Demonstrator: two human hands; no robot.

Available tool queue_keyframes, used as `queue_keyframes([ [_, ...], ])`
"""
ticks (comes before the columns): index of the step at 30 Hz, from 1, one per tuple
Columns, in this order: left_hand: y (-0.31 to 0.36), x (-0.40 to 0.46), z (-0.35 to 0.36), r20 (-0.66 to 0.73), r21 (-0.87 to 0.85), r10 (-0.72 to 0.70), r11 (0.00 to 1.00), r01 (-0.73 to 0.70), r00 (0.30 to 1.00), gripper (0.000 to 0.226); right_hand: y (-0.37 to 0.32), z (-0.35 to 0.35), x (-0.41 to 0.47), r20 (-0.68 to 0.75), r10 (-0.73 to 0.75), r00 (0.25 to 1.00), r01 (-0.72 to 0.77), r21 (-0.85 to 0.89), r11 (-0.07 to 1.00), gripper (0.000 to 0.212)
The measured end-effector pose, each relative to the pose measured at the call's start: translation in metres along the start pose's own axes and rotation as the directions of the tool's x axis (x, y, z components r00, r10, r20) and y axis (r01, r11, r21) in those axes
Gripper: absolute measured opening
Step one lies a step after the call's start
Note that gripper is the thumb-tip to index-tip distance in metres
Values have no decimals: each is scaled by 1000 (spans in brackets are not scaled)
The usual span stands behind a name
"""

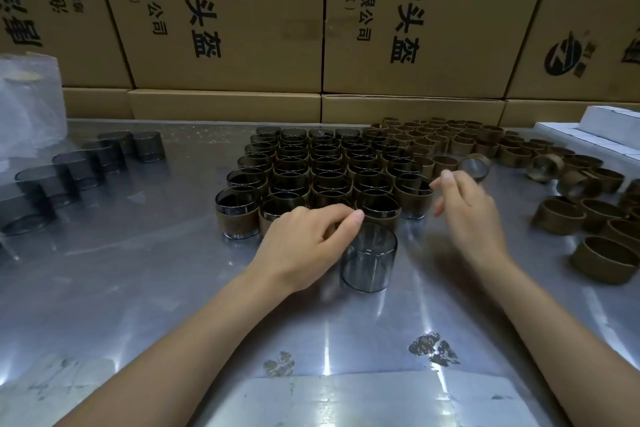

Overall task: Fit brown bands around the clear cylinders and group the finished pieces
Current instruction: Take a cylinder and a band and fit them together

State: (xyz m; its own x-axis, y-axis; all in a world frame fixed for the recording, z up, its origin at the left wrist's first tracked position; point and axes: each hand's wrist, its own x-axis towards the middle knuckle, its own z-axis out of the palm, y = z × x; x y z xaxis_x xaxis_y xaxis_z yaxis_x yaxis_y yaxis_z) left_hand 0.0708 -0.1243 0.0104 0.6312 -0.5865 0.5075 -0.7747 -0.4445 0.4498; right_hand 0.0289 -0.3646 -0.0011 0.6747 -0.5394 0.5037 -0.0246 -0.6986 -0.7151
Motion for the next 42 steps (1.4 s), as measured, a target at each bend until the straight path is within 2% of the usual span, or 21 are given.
queue_keyframes([
  [3, 0, 1, 4, 15, 22, 9, 1000, -9, 1000, 30, 27, 9, 18, 35, 190, 981, -184, -128, 975, 23],
  [6, 1, 1, 5, 23, 1, 8, 1000, -8, 1000, 29, 33, 16, 36, -5, 250, 968, -243, -248, 938, 27],
  [10, 1, 2, 6, 50, -68, 40, 997, -37, 998, 31, 32, 26, 51, 96, 201, 975, -129, -491, 861, 37],
  [13, 0, 2, 12, 104, -160, 61, 986, -44, 993, 53, 32, 29, 63, 197, 167, 966, -8, -623, 782, 59],
  [17, 1, 3, 22, 222, -302, -3, 951, 72, 975, 56, 33, 32, 76, 251, 200, 947, 15, -657, 753, 74],
  [20, -4, 6, 26, 261, -331, -32, 936, 120, 965, 84, 37, 35, 83, 236, 189, 953, 18, -669, 743, 78],
  [23, -7, 7, 27, 273, -323, -16, 940, 108, 962, 92, 41, 37, 89, 230, 181, 956, 21, -670, 742, 79],
  [26, -8, 8, 29, 283, -325, -17, 939, 113, 959, 94, 43, 39, 90, 233, 155, 960, 36, -652, 757, 71],
  [31, -9, 8, 28, 310, -331, -21, 935, 128, 951, 97, 42, 37, 85, 176, 99, 979, 32, -620, 784, 25],
  [33, -8, 8, 28, 321, -336, -17, 933, 131, 947, 98, 41, 36, 83, 168, 70, 983, 51, -627, 778, 14],
  [38, -4, 9, 26, 324, -349, -20, 927, 139, 946, 93, 36, 35, 79, 151, 30, 988, 75, -642, 763, 9],
  [42, -5, 9, 26, 326, -330, -22, 934, 135, 945, 98, 36, 34, 79, 127, 31, 991, 58, -635, 771, 11],
])
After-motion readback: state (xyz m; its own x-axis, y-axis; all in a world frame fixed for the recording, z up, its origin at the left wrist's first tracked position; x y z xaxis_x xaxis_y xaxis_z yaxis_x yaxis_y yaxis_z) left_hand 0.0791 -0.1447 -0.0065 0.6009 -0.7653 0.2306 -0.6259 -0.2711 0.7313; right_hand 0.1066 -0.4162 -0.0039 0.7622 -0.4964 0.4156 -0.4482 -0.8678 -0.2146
